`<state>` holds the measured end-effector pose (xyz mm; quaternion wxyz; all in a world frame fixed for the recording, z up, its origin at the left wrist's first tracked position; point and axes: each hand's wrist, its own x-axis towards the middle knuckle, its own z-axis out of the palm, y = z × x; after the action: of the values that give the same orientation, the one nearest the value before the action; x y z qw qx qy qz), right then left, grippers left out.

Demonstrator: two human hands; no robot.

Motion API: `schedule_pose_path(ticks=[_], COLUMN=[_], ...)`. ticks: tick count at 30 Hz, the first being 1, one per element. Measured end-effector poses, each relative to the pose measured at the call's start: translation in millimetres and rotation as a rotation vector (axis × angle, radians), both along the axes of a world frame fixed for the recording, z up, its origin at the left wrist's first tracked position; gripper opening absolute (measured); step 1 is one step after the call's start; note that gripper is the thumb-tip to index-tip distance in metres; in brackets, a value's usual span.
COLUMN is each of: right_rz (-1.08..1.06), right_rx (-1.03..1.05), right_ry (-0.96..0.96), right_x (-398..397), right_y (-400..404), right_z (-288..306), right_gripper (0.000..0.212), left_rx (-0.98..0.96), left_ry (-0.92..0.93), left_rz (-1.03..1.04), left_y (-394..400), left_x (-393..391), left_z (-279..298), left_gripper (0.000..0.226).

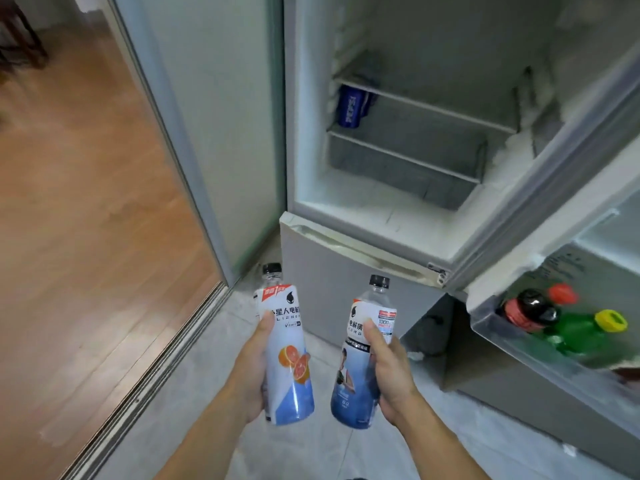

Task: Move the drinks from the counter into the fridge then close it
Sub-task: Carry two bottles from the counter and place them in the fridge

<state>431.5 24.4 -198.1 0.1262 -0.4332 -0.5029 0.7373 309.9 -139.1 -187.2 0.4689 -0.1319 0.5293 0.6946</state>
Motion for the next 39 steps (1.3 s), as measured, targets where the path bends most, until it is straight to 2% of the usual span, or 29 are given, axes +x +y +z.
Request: schedule_pose_path(ticks=[1, 5, 12, 19, 23, 26, 29, 34, 39], right_rz=[-0.039, -0.173, -0.282, -0.299, -0.354, -0.361, -0.391, -0.39, -0.371], right_rx=[0.005, 0.064, 0.343, 0.548, 0.625, 0.606, 0.563, 0.567, 0.555], right_ry=[0.011, 0.042, -0.023, -0.093, -0.108, -0.11, -0.098, -0.11, -0.198], right_x=[-6.7, -27.3, -90.0, -171.6, -206.3, -230.2, -249.0, -269.5, -273.7], right_y=[2.7, 19.5, 97.8, 176.7, 212.8, 240.1, 260.8, 273.8, 280.6], right_z=[3.2, 13.7, 25.2, 49.1, 52.6, 54.8, 51.5, 40.5, 32.8], right_gripper=[0.032, 0.038, 0.032, 0.059, 0.066, 0.074, 0.079, 0.075, 0.078], left_rx=[0.013, 0.012, 0.003, -0.147, -0.196, -0.24, -0.271, -0.307, -0.306], left_ry=[0.01, 0.128, 0.511, 0.857, 0.993, 1.032, 1.005, 0.924, 0.918], left_rz=[-0.038, -0.192, -0.303, -0.259, -0.374, -0.463, -0.463, -0.53, -0.691], left_y=[7.8, 45.9, 138.3, 231.7, 269.7, 294.1, 308.6, 321.9, 337.9], left_x=[-15.3, -66.5, -153.8, -213.0, -244.6, -273.0, -292.8, -313.6, -326.5], left_z=[3.8, 13.3, 30.4, 46.0, 45.5, 49.0, 48.2, 35.8, 32.3], left_gripper=[0.078, 0.07, 0.057, 0.056, 0.069, 0.067, 0.06, 0.074, 0.076])
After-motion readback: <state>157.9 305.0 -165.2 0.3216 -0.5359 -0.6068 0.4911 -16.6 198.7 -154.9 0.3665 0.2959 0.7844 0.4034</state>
